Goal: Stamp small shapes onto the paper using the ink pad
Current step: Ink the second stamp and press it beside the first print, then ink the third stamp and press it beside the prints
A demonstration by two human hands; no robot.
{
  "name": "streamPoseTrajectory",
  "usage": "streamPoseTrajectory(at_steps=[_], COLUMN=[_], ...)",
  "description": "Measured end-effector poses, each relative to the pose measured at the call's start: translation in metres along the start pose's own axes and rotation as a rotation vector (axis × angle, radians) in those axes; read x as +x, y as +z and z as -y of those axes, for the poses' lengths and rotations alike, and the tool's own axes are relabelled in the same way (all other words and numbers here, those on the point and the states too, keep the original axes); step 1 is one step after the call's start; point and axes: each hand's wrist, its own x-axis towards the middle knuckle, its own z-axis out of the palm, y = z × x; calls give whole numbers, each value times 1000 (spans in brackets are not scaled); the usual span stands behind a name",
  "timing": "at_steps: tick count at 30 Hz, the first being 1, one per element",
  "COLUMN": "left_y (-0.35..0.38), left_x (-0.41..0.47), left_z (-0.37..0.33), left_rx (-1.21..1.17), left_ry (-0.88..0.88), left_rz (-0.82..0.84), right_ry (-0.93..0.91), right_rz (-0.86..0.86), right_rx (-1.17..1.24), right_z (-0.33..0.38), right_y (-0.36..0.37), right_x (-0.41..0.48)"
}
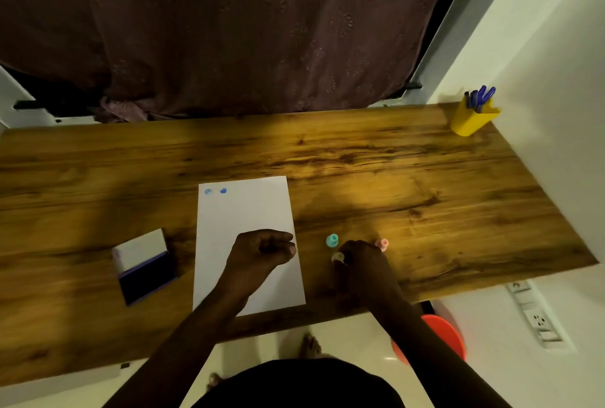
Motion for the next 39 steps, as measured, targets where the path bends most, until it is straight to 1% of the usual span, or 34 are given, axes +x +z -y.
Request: streamPoseTrajectory(at_steps=[6, 10, 12, 15, 17, 21, 24, 26, 28, 30, 31, 32, 34, 35, 37, 39], left_y=[3, 3, 3, 4, 5, 9, 9, 9, 8, 7, 7, 8, 8, 8, 7, 4], left_x=[1, 3, 3, 4, 5, 6, 5, 5, 4, 3, 2, 1, -2, -2, -4, -5], left_z=[-2, -4, -4, -5, -6, -9, -10, -11, -12, -13, -14, -16, -20, -23, -28, -31], left_rx=[-7, -14, -12, -1, -1, -1, 4, -2, -18, -38, -50, -59, -80, -96, -147, -193], left_ry=[8, -2, -9, -13, -12, -8, 0, 5, 10, 14, 20, 31, 60, 72, 92, 117], left_rz=[-8, -16, -23, -24, -21, -6, -5, -4, 2, 10, 16, 25, 45, 55, 70, 79], right_ry=[-20, 32, 37, 21, 43, 139, 151, 141, 131, 116, 125, 158, 237, 254, 245, 230], right_rz=[32, 44, -39, -213, -248, -166, -125, -128, -175, -190, -171, -134, -7, 56, 145, 191], right_rx=[8, 51, 25, -46, -83, -130, -146, -162, -139, -35, 102, 319, 813, 989, 1144, 1162], right_z=[1, -3, -7, -26, -41, -58, -62, -62, -56, -43, -33, -21, 5, 16, 36, 55], right_y=[-4, -17, -29, -47, -53, -47, -40, -39, -45, -55, -61, -67, -75, -77, -77, -73], right_x=[-1, -1, 1, 8, 13, 21, 22, 24, 27, 27, 26, 25, 22, 21, 19, 18])
